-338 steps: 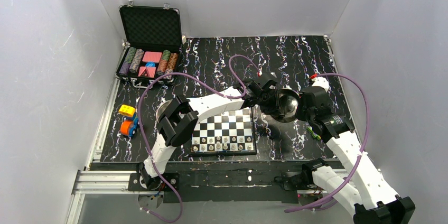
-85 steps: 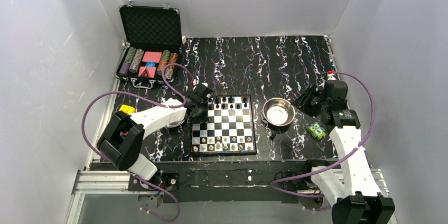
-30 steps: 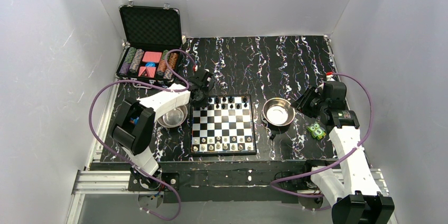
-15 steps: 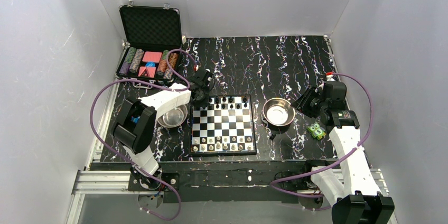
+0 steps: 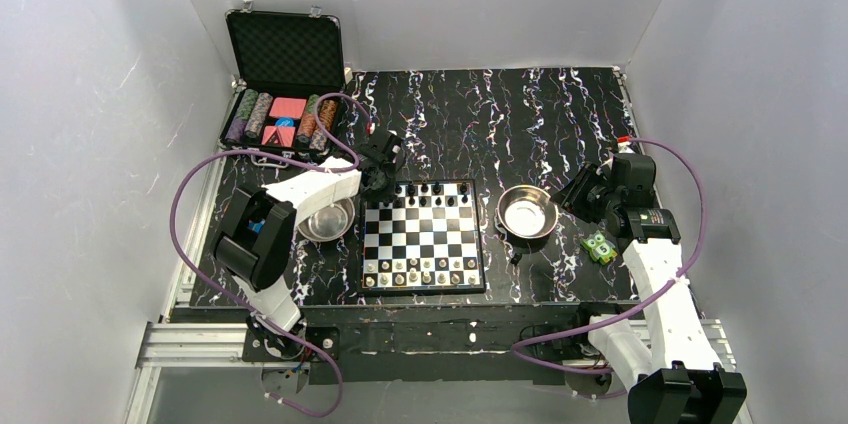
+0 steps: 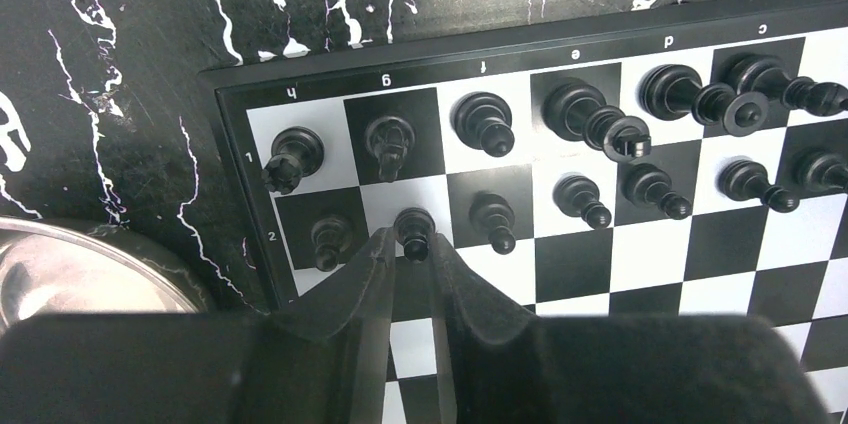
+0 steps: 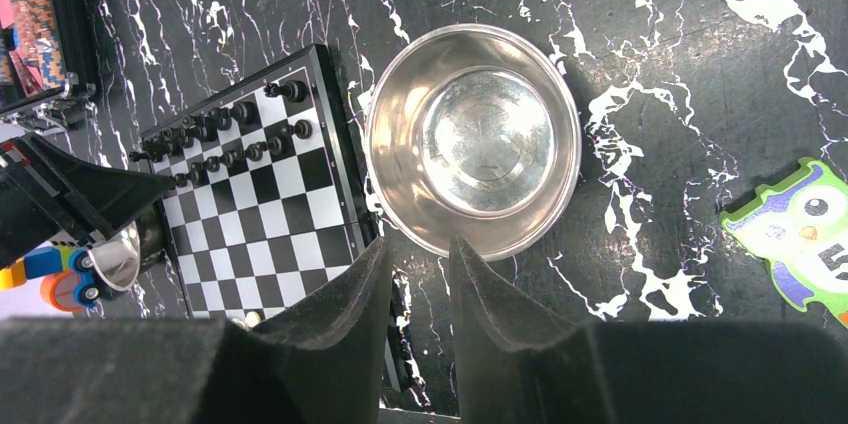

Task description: Set up the chess pieces on the board

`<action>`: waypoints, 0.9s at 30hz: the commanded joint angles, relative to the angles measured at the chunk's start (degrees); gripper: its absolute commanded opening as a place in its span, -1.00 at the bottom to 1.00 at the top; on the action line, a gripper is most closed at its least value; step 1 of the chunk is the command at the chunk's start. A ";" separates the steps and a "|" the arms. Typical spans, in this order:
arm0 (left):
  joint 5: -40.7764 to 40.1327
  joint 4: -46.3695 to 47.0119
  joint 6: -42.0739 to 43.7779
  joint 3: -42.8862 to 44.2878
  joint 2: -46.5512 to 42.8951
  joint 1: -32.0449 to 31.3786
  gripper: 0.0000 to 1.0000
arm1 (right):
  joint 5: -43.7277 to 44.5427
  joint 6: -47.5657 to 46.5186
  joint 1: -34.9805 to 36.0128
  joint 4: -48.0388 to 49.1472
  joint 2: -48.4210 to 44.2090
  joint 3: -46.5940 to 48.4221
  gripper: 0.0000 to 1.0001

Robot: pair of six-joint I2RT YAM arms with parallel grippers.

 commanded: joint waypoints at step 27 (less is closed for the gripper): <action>-1.03 -4.03 0.69 6.14 -10.10 0.88 -0.53 | -0.42 -0.43 0.25 -3.04 -1.35 2.35 -0.32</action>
